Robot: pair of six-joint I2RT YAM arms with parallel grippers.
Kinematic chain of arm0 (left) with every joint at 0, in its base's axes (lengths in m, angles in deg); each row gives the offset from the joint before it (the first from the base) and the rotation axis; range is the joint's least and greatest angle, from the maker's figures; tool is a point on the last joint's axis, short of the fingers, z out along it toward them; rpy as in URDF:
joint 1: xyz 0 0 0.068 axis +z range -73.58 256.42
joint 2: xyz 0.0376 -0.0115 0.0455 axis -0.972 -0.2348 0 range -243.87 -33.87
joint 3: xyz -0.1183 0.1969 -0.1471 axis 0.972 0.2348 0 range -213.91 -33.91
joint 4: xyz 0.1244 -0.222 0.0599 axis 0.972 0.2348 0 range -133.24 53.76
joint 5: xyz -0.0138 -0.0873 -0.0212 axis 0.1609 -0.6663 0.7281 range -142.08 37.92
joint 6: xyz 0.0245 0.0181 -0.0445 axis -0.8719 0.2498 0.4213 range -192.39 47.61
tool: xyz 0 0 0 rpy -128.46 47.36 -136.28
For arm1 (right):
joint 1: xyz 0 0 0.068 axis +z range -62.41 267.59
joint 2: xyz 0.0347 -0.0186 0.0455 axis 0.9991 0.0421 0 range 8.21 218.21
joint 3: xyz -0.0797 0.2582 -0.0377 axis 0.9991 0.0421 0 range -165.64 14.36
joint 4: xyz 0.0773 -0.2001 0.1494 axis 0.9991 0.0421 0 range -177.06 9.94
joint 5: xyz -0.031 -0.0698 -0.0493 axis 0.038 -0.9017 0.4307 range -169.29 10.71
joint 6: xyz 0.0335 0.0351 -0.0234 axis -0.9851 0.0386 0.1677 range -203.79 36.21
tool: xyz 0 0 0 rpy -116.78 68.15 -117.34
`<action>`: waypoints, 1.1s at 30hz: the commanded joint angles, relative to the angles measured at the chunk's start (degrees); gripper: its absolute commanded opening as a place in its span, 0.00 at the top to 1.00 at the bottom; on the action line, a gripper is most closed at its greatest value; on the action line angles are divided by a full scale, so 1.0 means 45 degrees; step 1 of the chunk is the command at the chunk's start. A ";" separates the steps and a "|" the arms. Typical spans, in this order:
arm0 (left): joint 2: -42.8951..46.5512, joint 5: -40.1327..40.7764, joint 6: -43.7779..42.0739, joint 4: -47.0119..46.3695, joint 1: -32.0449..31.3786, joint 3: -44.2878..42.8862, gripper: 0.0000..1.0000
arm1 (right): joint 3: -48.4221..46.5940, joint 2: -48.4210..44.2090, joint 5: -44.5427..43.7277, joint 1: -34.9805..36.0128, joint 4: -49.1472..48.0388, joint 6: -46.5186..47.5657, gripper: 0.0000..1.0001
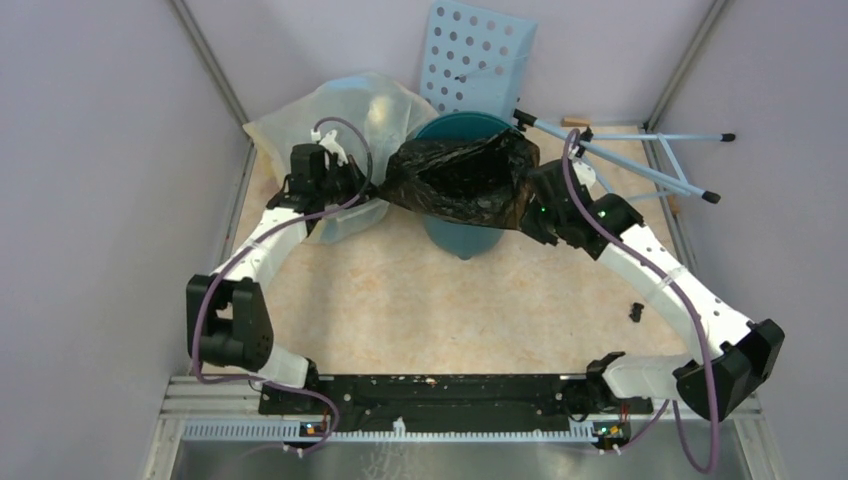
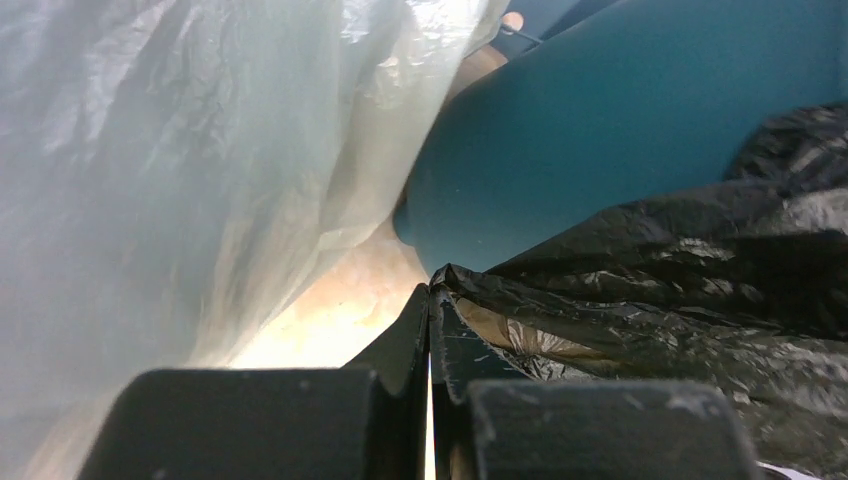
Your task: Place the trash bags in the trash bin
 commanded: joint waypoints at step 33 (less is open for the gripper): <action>0.2112 0.3597 0.0425 0.3627 -0.0553 -0.1128 0.29 | -0.5127 0.2653 0.4136 -0.3502 -0.2034 0.6872 0.39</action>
